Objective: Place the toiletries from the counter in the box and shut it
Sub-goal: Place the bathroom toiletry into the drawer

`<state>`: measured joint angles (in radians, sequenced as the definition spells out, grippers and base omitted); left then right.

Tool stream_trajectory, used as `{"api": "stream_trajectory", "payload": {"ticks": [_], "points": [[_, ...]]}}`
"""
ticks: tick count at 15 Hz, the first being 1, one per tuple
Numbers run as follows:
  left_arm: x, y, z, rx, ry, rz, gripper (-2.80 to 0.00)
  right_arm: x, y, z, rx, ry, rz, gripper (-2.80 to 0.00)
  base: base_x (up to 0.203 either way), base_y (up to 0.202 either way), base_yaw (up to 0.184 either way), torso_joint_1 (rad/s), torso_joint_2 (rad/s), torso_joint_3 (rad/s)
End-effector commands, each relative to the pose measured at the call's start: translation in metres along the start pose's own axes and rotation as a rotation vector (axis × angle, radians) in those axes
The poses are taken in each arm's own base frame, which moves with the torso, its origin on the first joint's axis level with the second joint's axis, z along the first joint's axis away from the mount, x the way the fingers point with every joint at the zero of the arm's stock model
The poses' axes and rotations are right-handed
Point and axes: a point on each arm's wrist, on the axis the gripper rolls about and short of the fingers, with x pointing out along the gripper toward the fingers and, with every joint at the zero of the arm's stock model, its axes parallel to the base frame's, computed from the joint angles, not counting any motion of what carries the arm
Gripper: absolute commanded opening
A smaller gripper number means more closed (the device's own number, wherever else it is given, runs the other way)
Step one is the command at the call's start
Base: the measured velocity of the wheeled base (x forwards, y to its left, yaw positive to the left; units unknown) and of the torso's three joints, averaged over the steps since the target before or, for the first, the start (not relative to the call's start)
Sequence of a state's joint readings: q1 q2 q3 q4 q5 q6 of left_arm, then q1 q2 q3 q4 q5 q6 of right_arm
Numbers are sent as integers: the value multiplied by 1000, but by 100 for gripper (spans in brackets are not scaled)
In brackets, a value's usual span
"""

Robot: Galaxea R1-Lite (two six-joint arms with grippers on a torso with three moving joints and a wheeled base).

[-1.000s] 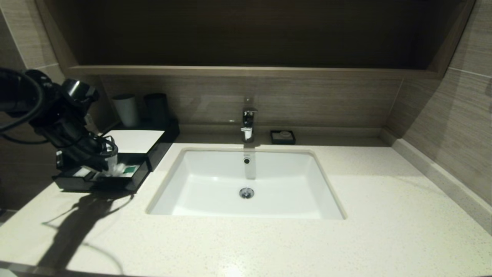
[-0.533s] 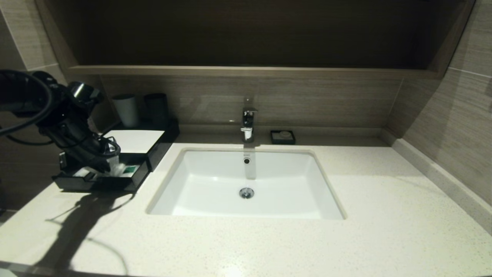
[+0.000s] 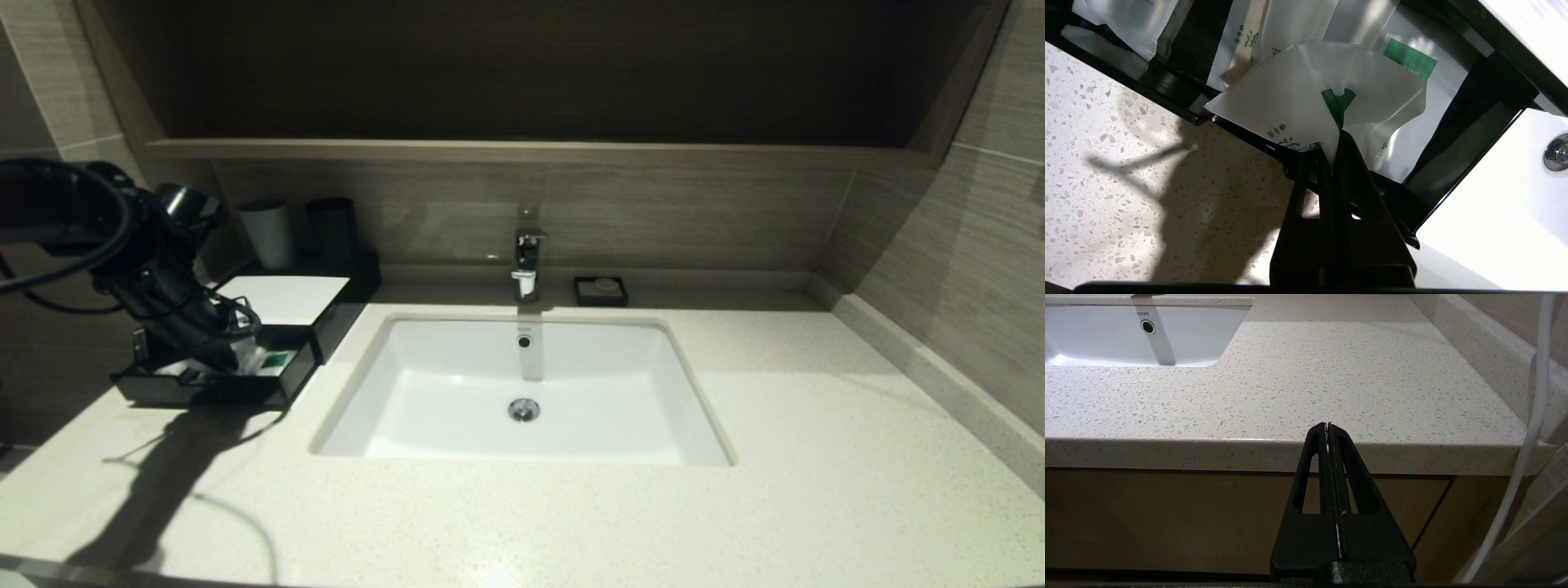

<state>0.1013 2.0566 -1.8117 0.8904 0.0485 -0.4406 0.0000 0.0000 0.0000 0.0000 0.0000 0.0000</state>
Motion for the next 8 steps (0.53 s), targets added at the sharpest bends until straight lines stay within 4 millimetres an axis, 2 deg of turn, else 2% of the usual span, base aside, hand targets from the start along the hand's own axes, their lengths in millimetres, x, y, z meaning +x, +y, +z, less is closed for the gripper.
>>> {"api": "stream_trajectory", "payload": {"ticks": [1,2,3,8], "points": [[1,-1,1,-7,3,1,-280,0,0,0,0,0,0,-280,0,0,0,0,0,0],[1,-1,3,-15,-3,-1,-280,0,0,0,0,0,0,-280,0,0,0,0,0,0],[0,-2,4,-17,-7,-3,0,0,0,0,0,0,1,-280,0,0,0,0,0,0],[-2,-1,3,-21,-7,-3,0,0,0,0,0,0,0,-280,0,0,0,0,0,0]]}}
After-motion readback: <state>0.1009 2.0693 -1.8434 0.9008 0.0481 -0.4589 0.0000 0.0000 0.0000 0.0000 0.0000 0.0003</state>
